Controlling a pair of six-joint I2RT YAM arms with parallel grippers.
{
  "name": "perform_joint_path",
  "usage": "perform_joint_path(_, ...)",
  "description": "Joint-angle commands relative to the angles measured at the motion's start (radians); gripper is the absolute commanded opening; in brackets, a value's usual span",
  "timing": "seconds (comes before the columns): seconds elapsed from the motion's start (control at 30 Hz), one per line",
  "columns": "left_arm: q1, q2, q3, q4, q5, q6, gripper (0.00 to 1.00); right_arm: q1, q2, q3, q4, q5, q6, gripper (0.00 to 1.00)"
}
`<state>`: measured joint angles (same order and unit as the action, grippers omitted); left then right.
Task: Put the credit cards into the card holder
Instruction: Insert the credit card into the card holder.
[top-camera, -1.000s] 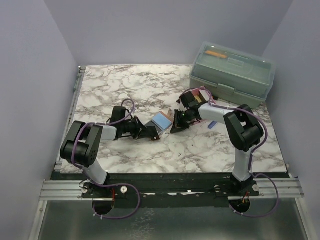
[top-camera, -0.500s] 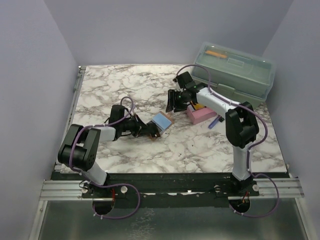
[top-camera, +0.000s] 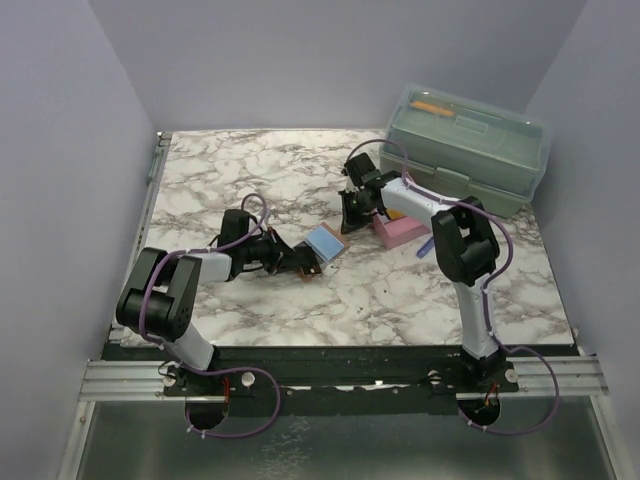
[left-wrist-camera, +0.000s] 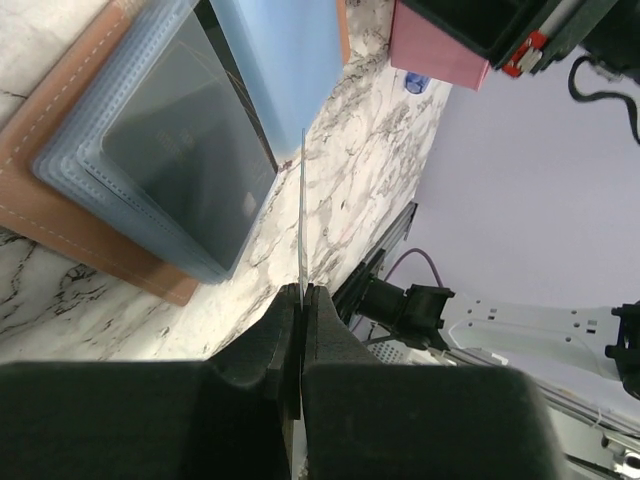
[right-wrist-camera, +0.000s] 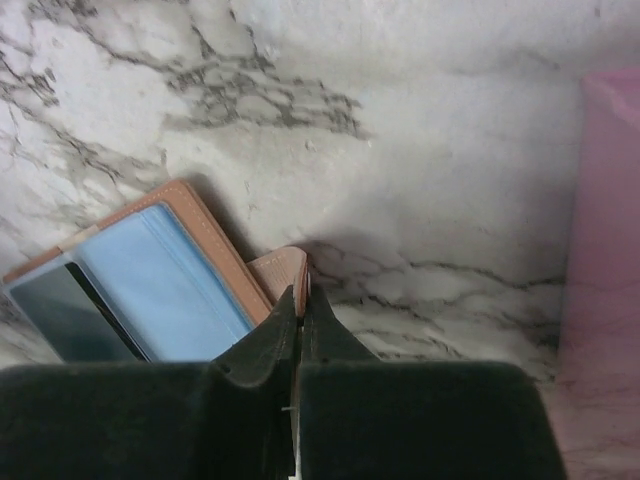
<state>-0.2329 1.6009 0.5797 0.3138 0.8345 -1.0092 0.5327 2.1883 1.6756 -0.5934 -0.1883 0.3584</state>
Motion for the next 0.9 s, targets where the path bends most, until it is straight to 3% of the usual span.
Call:
perform_joint_path(0.0, 0.002, 0.037, 0.035, 0.014, 0.042, 0.03, 0.0, 0.0, -0.096, -0.11, 0.028, 0.015, 0.039, 0.0)
perform_joint_path(0.23, 0.007, 0.098, 0.074, 0.002, 0.095, 0.102, 0.0, 0.011, -0.188, -0.241, 0.055, -0.013, 0.135, 0.0)
perform_joint_path(0.87, 0.028, 0.215, 0.13, -0.022, 0.173, 0.206, 0.0, 0.012, -0.155, -0.225, 0.034, -0.005, 0.082, 0.0)
